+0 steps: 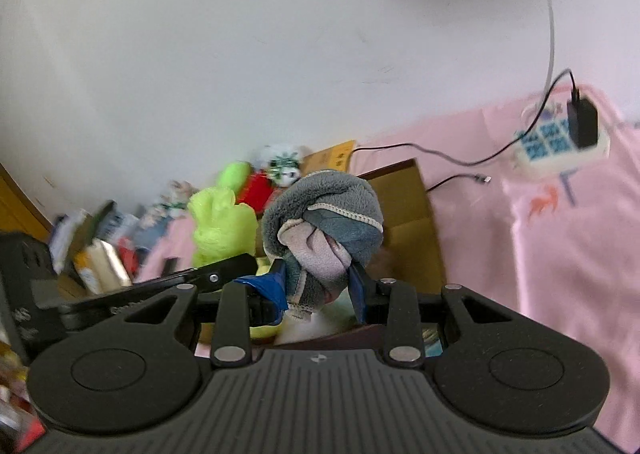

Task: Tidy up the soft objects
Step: 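Carry the lime green yarn plush and grey sock bundle over the box, then lower the lime green plush into the box with the left gripper while the right gripper releases the sock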

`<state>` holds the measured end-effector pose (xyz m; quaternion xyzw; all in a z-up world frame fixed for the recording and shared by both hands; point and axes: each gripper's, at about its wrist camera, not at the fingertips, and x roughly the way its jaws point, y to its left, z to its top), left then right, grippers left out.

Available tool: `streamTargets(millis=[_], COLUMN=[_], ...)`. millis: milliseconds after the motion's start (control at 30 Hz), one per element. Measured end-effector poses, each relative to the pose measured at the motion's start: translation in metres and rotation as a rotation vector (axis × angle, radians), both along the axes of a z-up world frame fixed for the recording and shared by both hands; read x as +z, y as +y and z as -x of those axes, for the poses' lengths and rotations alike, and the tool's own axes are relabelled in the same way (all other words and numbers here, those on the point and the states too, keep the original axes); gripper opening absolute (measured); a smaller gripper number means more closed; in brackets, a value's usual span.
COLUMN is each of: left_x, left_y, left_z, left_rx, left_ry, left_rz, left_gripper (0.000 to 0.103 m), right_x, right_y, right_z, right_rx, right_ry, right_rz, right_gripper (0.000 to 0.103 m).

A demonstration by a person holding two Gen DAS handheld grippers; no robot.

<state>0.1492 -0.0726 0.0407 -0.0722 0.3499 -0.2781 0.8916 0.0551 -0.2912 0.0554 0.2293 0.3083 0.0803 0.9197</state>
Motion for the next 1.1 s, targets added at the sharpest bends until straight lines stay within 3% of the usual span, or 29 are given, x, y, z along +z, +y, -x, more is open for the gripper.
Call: streamTargets(millis=[567,767,1100], left_x=[-0.075,-0.080,-0.065], left_y=[-0.050,-0.046,-0.036], left_z=[-0.051,-0.056,-0.041], left_rx=[0.018,0.022,0.058], left_ry=[0.153,0.162,0.122], left_rz=[-0.091,-0.074,-0.088], left_gripper=[0.052,0.060,0.060], right_x=[-0.057,-0.061,-0.042], right_y=[0.004,-0.007,-0.014], right_z=[-0.068,-0.074,-0.057], right_rx=[0.045,0.034,0.006], right_ry=[0.124,0.140,0.109], right_rz=[0.238,0.172,0.089], right_gripper=[0.020,0.020,0.020])
